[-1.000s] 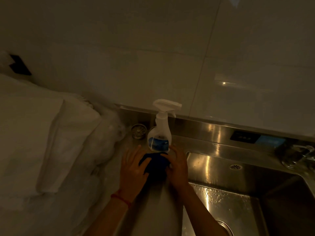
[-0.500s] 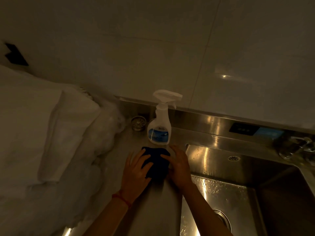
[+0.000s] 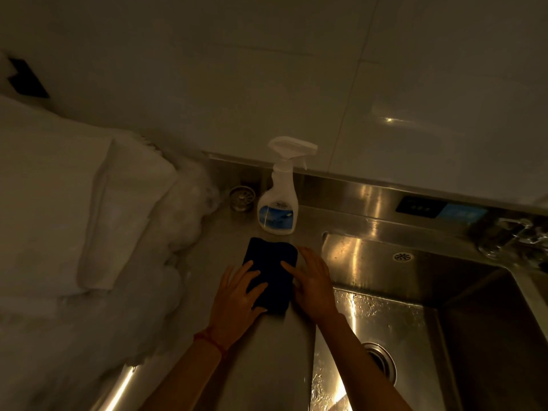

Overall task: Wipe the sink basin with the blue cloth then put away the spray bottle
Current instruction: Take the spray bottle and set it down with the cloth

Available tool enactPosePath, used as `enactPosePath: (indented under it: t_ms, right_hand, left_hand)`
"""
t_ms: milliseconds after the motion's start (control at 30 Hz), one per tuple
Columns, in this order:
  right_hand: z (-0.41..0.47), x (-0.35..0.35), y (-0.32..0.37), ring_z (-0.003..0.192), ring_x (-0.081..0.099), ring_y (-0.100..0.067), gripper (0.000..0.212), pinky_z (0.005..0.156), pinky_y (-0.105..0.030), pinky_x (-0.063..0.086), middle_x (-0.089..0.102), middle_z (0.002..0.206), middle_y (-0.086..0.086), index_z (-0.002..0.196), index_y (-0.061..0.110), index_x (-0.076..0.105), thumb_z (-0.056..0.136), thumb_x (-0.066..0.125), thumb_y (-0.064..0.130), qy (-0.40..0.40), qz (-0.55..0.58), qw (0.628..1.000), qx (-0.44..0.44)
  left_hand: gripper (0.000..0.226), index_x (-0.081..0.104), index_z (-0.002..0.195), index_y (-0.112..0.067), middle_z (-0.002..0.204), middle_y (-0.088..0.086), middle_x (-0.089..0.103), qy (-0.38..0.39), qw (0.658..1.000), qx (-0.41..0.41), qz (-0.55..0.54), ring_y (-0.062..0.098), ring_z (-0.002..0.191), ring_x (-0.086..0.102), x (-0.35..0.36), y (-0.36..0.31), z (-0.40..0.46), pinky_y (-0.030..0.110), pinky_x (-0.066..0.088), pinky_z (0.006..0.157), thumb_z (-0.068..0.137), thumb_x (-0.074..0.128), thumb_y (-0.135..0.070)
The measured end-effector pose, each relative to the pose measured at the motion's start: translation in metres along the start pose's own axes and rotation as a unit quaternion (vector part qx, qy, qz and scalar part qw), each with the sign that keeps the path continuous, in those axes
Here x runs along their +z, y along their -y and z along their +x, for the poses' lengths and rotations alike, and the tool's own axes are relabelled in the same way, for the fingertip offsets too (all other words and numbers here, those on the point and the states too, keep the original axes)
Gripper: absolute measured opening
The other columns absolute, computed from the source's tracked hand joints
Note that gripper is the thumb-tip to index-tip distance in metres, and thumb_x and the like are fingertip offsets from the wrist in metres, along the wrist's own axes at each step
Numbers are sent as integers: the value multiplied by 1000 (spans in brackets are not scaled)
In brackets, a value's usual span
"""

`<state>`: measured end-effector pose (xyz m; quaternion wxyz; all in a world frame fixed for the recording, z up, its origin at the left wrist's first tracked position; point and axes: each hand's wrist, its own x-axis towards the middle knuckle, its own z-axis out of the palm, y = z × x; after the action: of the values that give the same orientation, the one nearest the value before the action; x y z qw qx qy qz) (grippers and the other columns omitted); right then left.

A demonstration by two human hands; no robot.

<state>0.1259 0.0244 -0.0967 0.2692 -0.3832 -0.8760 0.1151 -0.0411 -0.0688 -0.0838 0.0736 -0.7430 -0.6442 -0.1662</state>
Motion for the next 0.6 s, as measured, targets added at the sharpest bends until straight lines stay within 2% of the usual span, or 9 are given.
enactPosePath:
  t_ms: [67, 133, 167, 200, 267, 333, 367, 433, 600]
  right_hand:
    - [-2, -1, 2, 117, 50, -52, 50, 92, -65, 40, 56, 126, -30, 112, 13, 70, 65, 82, 2, -1, 1, 1000, 5]
    - [-3, -3, 4, 120, 48, -51, 43, 96, -62, 36, 55, 128, -30, 112, 12, 70, 70, 76, 4, -4, 4, 1000, 16]
    - [-3, -3, 5, 123, 46, -49, 42, 100, -58, 33, 53, 130, -28, 113, 12, 69, 72, 74, 4, -5, 7, 999, 35]
    - [-2, -3, 6, 128, 42, -46, 41, 105, -52, 29, 50, 135, -26, 116, 12, 68, 76, 73, 4, -2, 13, 998, 68]
    - [0, -3, 8, 137, 33, -36, 35, 112, -39, 21, 41, 145, -17, 122, 13, 63, 87, 63, 11, 3, 38, 987, 158]
    - [5, -1, 10, 141, 26, -29, 33, 113, -33, 16, 34, 150, -11, 125, 14, 61, 94, 55, 22, -5, 56, 973, 225]
    - [8, 0, 11, 143, 22, -26, 34, 115, -33, 15, 31, 152, -9, 125, 14, 60, 95, 53, 29, 1, 47, 970, 240]
    - [13, 3, 12, 145, 17, -23, 40, 116, -36, 11, 26, 155, -8, 126, 16, 59, 95, 49, 39, 26, 20, 967, 251]
    - [15, 12, 17, 146, 7, -22, 56, 117, -38, 7, 14, 159, -7, 134, 20, 51, 92, 43, 56, 81, -3, 952, 295]
  left_hand:
    - [57, 75, 83, -13, 96, 12, 72, 4, 1000, 2, -10, 33, 104, 63, 1, 2, -2, 62, 46, 83, 35, 92, -39]
    - [42, 75, 83, -12, 97, 13, 71, -35, 998, 3, -44, 31, 110, 55, 2, 4, -3, 56, 44, 91, 59, 79, -46]
    - [43, 74, 84, -11, 97, 13, 71, -54, 997, -5, -61, 30, 110, 52, 1, 5, -3, 51, 41, 95, 73, 64, -52]
    - [55, 74, 84, -11, 97, 13, 71, -47, 996, -32, -68, 31, 109, 54, -2, 5, -1, 50, 40, 96, 84, 45, -58]
    - [69, 74, 87, -10, 98, 14, 71, -11, 993, -96, -67, 35, 104, 61, -9, 6, 6, 56, 42, 93, 89, 27, -60]
    - [55, 70, 102, -11, 113, 16, 66, 21, 984, -162, -68, 36, 116, 54, -9, 7, 15, 55, 33, 102, 89, 39, -54]
    - [49, 64, 115, -14, 126, 15, 58, 46, 978, -195, -62, 33, 128, 42, -8, 9, 19, 50, 23, 109, 89, 44, -50]
    - [50, 47, 132, -22, 144, 9, 39, 98, 966, -233, -50, 24, 140, 19, -1, 13, 24, 42, 6, 114, 91, 43, -50]
    - [56, 32, 140, -26, 152, 8, 23, 157, 958, -238, -22, 24, 142, 4, 15, 12, 37, 45, 0, 114, 92, 34, -54]
